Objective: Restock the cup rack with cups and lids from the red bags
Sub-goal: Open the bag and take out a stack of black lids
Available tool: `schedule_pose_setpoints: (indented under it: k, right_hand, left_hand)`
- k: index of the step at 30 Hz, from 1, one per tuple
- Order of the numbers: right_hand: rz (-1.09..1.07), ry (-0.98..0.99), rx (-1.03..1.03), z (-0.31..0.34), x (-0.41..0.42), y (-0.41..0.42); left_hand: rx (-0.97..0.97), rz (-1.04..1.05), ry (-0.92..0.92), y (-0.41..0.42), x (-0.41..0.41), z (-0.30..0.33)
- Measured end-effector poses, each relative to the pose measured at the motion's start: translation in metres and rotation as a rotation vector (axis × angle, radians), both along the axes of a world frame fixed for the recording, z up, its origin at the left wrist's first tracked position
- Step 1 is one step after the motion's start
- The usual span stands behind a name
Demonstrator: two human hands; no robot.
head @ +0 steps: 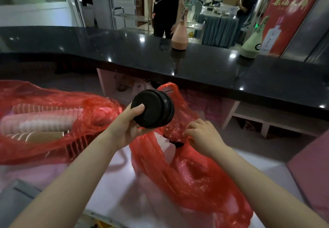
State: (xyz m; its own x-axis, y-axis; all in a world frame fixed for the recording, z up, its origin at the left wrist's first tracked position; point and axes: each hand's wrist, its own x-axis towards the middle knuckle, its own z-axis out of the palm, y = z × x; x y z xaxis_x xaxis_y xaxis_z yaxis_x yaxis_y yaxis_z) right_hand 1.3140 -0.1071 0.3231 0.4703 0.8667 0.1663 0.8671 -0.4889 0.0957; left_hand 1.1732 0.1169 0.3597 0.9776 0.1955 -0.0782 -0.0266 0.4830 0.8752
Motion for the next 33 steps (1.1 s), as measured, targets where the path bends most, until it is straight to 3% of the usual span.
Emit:
schedule_pose_setpoints:
  k: [4, 9, 15, 18, 26, 29, 33]
  right_hand:
    - [0.025, -0.036, -0.215, -0.019, 0.013, 0.007]
    - [-0.135, -0.194, -0.323, -0.028, 0.022, 0.031]
    - [0.124, -0.325, 0.125, -0.041, 0.033, 0.033]
    - [0.236, -0.354, 0.102, -0.055, 0.045, 0.026]
    - [0.128, -0.344, 0.143, -0.070, 0.045, 0.043]
    - [0.094, -0.198, 0.179, -0.056, 0.046, 0.041]
    - [0.010, 0.239, 0.318, -0.031, 0.044, 0.036]
  left_hand:
    - [0.098, 0.007, 0.009, 0.004, 0.009, -0.015]
    - [0.073, 0.038, 0.028, 0.007, 0.022, -0.017]
    - [0.069, 0.060, 0.069, 0.010, 0.032, -0.022]
    - [0.035, 0.096, 0.111, 0.011, 0.034, -0.026]
    - [0.028, 0.146, 0.145, 0.007, 0.035, -0.037]
    - [0.014, 0.172, 0.124, 0.005, 0.030, -0.039]
    - [-0.075, 0.191, 0.125, 0.004, 0.021, -0.038]
